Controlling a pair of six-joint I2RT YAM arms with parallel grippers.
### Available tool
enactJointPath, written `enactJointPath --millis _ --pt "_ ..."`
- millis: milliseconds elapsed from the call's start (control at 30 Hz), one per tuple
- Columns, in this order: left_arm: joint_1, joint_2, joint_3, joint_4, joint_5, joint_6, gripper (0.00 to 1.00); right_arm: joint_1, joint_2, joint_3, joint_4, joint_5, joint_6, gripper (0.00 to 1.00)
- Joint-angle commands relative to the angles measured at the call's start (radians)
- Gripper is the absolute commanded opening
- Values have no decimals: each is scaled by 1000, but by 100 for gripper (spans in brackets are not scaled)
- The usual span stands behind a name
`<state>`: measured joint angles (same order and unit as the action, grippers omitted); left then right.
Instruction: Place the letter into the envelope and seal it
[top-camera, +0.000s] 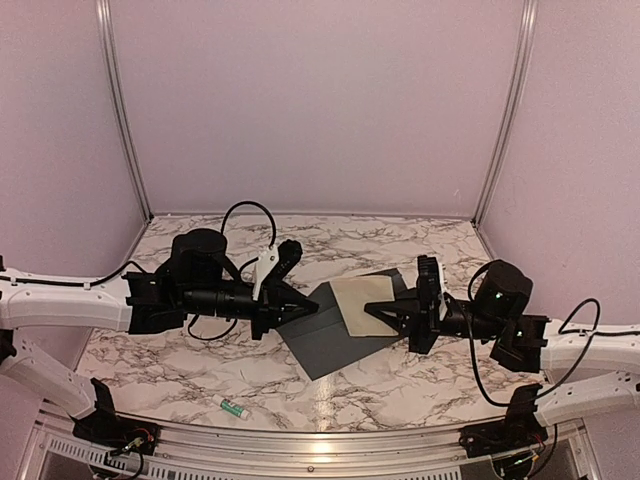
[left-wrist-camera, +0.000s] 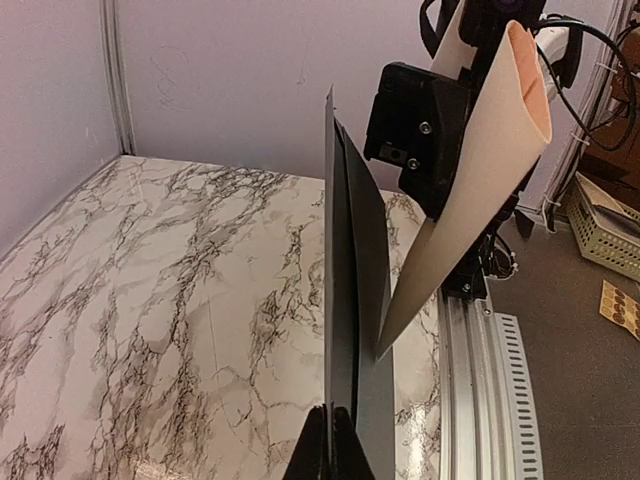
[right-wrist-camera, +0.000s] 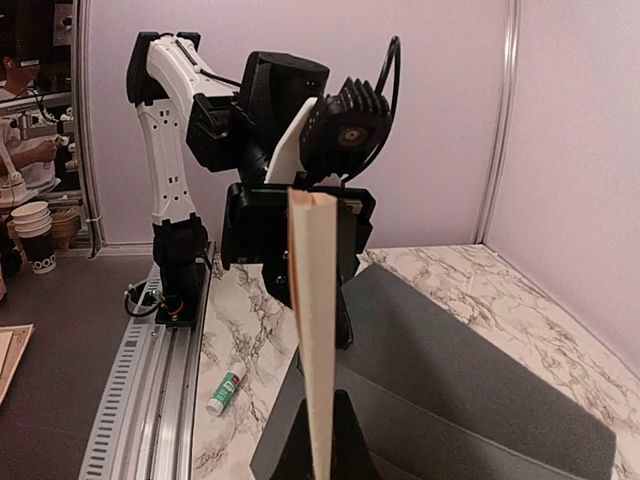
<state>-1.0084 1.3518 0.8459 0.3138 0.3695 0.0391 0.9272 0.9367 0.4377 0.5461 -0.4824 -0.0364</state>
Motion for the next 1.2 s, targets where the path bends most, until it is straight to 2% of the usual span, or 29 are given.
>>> enactJointPath --millis 0,100,267,700,967,1167 --pt "-13 -9 2 -10 151 -63 0 5 8 75 -4 -75 -60 0" --pt "-17 6 14 -10 215 -78 0 5 17 96 -42 -96 -88 0" --pt "-20 24 30 -17 240 -102 0 5 12 107 -79 -105 -121 0" --pt "-38 77 68 -93 186 -79 0 5 36 150 -157 -68 -147 0" --pt "-47 81 97 -156 147 -55 0 5 81 195 -307 -82 -211 0" --pt "-50 86 106 -193 129 -44 0 5 93 220 -349 -75 -236 0"
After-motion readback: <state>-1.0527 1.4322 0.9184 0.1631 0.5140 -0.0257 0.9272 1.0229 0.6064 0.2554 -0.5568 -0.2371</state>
